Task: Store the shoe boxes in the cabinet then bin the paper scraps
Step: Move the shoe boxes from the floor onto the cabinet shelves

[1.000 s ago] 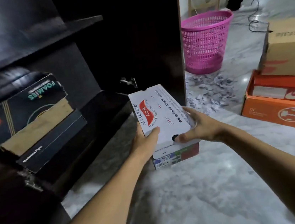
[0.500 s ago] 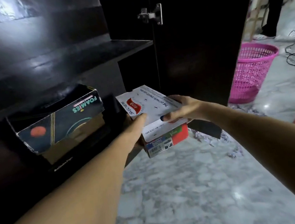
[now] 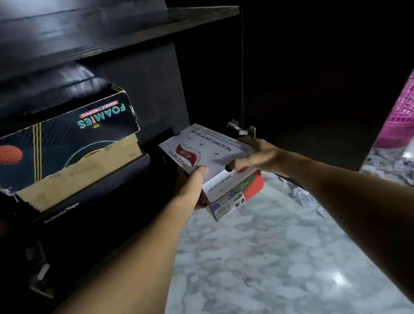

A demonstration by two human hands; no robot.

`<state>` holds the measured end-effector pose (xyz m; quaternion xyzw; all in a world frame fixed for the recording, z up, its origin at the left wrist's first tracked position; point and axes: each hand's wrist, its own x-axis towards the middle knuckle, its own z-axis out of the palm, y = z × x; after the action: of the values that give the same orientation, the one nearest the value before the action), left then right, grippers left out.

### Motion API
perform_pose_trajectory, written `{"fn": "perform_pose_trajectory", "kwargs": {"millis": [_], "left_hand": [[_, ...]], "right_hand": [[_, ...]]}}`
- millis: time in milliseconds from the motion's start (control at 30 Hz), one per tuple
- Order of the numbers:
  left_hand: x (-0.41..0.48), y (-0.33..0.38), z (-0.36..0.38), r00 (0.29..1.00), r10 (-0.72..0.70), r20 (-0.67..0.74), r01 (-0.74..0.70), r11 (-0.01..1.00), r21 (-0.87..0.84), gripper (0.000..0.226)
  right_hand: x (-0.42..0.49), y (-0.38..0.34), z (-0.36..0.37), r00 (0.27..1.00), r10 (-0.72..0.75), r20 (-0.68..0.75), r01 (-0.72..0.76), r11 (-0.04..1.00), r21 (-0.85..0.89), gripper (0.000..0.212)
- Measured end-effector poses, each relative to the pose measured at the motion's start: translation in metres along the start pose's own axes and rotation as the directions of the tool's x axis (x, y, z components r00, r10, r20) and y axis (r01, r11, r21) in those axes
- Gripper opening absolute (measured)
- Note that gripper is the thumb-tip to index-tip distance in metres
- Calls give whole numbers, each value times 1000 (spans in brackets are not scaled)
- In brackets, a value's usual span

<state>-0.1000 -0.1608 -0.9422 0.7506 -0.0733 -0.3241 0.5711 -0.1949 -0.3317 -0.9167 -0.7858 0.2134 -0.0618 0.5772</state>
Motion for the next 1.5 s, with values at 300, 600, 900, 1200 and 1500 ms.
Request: {"fn": "perform_pose_trajectory", "kwargs": {"millis": [300,600,900,1200,1500], "left_hand": [[59,-24,13,998,43,-48,-47,996,-77,34],[84,-24,1,973,229,-10,-229,964,-134,63],[115,-34,3,958,283,46,-276,954,-120,38],[153,-12,14,980,192,-43,-197,939,-283,44],[168,-8,31,980,169,-104,-189,953,-235,64]], "right_hand": [[51,61,6,988,-7,-152,28,990,137,48],[75,81,35,882,-136,-451,113,991,-78,73],[72,114,72,788,-320,-527,104,912,-397,69],[121,92,76,875,-124,-468,46,984,-175,74],[138,91,63,903,-23,-428,-11,997,-76,83]]}}
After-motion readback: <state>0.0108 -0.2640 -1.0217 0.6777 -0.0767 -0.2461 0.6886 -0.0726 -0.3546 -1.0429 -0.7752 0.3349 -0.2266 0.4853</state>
